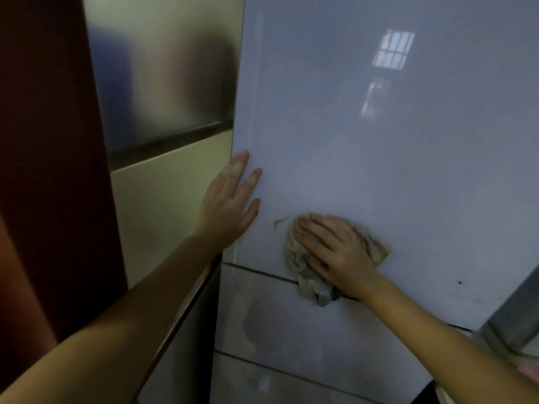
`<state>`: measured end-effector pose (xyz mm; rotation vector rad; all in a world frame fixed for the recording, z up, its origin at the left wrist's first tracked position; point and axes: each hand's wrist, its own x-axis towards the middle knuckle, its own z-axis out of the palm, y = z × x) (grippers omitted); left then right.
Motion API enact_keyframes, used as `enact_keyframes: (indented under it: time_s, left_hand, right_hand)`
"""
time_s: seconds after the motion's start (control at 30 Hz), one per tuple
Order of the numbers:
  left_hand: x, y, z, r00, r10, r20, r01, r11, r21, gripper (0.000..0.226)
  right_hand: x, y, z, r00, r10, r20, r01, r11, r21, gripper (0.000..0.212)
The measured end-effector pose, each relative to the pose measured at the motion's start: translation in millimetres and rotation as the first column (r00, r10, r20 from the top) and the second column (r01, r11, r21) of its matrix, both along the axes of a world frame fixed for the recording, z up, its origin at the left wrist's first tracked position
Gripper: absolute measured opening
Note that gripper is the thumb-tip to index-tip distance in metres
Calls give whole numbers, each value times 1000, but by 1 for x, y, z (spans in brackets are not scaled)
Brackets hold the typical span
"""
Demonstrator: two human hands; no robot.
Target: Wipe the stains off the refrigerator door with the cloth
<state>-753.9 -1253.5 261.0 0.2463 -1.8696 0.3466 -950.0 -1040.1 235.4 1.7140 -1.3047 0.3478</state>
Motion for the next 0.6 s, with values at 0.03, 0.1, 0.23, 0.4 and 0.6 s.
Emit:
enact_keyframes:
  time_s: [0.03,0.1,0.23,0.4,0.6]
  left_hand:
    - [2,-2,0,1000,5,12,-5,1000,-8,52]
    - [3,-5,1,1000,14,22,-13,1000,-14,52]
    - [3,-7,0,1000,7,27,-6,999,-38,53]
    - [3,-10,-1,1000,11,9,-11,999,-46,52]
    - [1,-6,-6,1000,16,-3,-16,1000,-16,51]
  right_hand:
    - [5,-6,15,1000,-4,14,5,999,-40,37]
    - [15,-21,46,999,-7,48,13,992,-126,36]
    - [32,-46,66,992,14,122,12,977,-211,38]
    - [32,-45,3,997,42,61,-38,997,-74,39]
    - [13,-24,-67,998,61,8,-62,993,97,40]
